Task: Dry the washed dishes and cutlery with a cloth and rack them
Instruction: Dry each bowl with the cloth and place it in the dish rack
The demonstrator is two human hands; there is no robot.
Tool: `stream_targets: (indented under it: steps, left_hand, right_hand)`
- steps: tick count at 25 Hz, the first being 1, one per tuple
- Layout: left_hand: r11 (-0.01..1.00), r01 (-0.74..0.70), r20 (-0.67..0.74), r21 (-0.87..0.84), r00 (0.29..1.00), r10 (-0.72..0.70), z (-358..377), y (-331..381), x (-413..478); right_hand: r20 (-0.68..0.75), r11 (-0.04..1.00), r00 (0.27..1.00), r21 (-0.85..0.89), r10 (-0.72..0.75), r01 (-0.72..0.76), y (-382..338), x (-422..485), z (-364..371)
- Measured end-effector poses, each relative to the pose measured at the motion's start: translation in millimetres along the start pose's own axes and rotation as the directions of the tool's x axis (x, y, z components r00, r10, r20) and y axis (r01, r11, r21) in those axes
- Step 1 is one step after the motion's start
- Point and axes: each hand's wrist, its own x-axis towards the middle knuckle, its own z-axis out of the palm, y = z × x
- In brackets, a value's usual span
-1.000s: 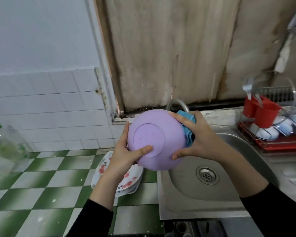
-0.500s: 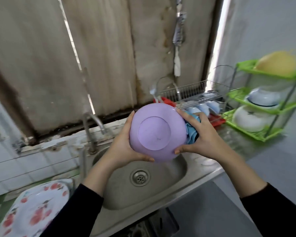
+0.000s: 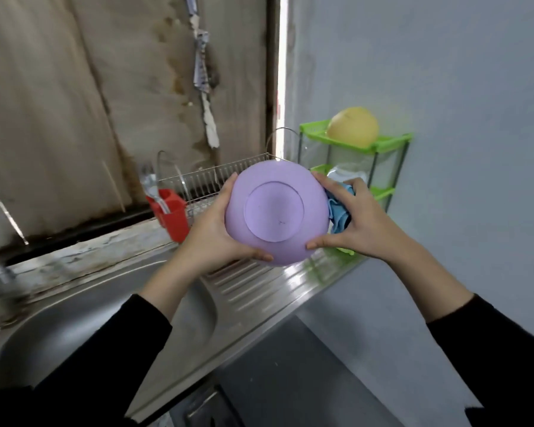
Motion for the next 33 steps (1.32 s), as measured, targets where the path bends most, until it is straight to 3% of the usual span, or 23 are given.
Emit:
stream_targets:
  steps: [7,18,25,33]
  left_hand:
    - [0.992,-0.107,0.012,0.074,0.994,0.106,48.2,31.7,98.0]
    - [0.978,-0.208,0.021,0.009,0.978,0.207,113.4,30.0,288.8]
    - [0.980,-0.200,0.035,0.006,0.979,0.200,125.5,39.9,386.3]
    - [0.986,-0.164,0.131,0.031,0.979,0.159,147.1,11.3,426.5]
  right_hand:
    - [-0.098,0.999,0.995,-0.048,0.013,-0.018,72.3,38.2,-52.7]
    - [-0.192,0.983,0.981,-0.171,0.027,-0.061,182.0,151.6,-122.0]
    - [-0.262,0.982,0.957,-0.106,0.121,-0.153,222.0,209.8,-151.5]
    - [-0.211,0.966,0.953,-0.092,0.218,-0.241,265.7,227.7,-132.8]
